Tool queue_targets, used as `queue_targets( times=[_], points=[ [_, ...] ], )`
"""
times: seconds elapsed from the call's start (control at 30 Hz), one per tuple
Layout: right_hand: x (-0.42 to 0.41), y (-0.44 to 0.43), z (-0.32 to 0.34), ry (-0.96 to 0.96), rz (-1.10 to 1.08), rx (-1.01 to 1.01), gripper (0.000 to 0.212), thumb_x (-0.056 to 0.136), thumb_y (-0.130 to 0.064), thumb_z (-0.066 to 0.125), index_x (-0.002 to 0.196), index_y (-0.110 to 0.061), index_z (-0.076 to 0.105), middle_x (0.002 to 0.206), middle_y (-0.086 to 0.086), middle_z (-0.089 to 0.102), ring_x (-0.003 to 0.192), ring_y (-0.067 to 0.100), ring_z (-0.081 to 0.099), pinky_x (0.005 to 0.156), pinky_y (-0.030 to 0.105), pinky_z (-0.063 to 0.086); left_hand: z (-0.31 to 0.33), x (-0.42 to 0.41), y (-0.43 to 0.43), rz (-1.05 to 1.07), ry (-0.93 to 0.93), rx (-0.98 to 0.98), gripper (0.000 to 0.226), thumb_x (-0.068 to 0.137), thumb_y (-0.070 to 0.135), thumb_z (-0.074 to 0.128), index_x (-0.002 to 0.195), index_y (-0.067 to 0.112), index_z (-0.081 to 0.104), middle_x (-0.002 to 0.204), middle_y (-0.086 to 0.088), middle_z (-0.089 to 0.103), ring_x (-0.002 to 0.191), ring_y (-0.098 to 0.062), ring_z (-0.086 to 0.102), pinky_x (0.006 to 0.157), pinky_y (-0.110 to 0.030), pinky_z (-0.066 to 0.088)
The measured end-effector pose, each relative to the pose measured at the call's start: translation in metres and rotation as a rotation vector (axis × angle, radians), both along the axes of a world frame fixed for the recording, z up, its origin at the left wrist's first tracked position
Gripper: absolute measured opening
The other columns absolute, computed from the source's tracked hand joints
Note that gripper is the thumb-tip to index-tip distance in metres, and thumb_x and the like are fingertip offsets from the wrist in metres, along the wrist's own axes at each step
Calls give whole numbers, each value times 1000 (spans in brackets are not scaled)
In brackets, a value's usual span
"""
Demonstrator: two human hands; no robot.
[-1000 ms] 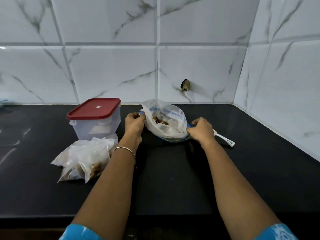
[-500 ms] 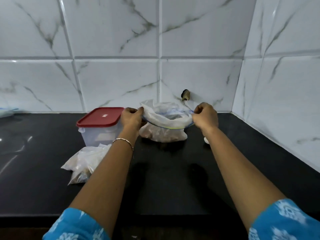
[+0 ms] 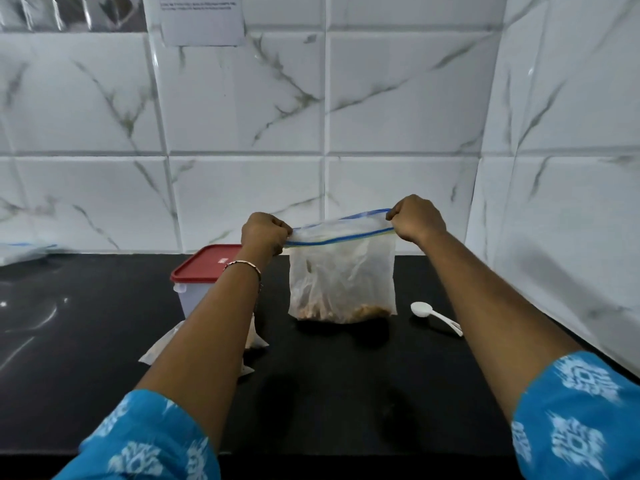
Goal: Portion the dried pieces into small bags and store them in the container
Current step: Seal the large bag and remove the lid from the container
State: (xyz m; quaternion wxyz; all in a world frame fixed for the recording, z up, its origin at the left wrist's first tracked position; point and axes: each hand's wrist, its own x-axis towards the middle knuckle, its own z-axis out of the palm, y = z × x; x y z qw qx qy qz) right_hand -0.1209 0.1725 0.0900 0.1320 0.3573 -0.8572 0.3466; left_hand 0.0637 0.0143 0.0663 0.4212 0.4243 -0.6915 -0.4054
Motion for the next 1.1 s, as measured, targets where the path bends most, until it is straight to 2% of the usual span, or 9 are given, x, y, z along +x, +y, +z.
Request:
queue_targets(
  times=[0.17,0.33,0.47,0.57,0.7,0.77,0.87,1.0,1.1],
  points=[
    [3,4,0,-7,-5,3,34,83,-5,47,103,-16,72,104,7,68,90,28,62,71,30,48,6,-1,11,-58,-216,-228,40,86,-4,43,95,15,77,86,-5,63,69,-22,52,68,-27,47],
    [-5,12,8,29,-52,-165,18,81,-2,60,90,-10,73,93,9,70,84,29,63,66,28,45,18,0,6,-41,-90,-157,24,81,0,58,79,20,72,73,-1,62,56,-13,49,51,-21,41],
    [-6,13,19,41,-48,-225,14,85,-3,60,90,-3,73,90,13,70,77,27,61,64,27,44,30,3,2,2,-20,-166,28,80,0,70,62,17,56,69,-1,59,63,-19,54,53,-22,43],
    [-3,9,29,45,-21,-207,15,89,-4,52,85,2,66,85,14,62,82,32,61,63,27,40,40,2,5,32,-90,-282,20,81,-4,63,68,11,65,79,-6,66,75,-24,58,67,-28,49],
    [-1,11,36,6,-8,-145,23,86,-3,46,64,-6,42,63,7,42,71,31,46,49,27,28,46,5,10,-41,-226,-388,36,82,-8,49,84,16,76,84,-5,67,69,-19,54,61,-25,47],
    [-3,16,37,13,-3,-98,21,87,-3,48,66,-4,48,67,10,50,75,34,51,53,28,34,49,8,11,-80,-271,-440,36,83,-5,47,89,15,77,83,-5,67,65,-17,52,54,-20,43],
    [-7,21,36,84,2,12,21,82,-3,58,99,1,69,98,16,68,93,33,61,76,33,49,51,13,12,-128,-327,-492,29,85,2,49,86,10,77,76,-5,64,58,-13,48,50,-20,37],
    [-8,27,35,118,28,45,28,77,-23,75,101,-8,72,100,10,70,93,28,62,73,29,46,54,14,14,-198,-356,-455,26,90,14,50,80,9,74,74,-3,60,70,-20,51,53,-23,37],
    [-11,29,38,141,30,22,22,89,-23,65,105,-7,70,105,12,69,98,30,61,74,29,42,57,21,18,-299,-415,-413,33,90,45,60,82,14,70,78,2,60,77,-19,52,62,-26,41]
  ],
)
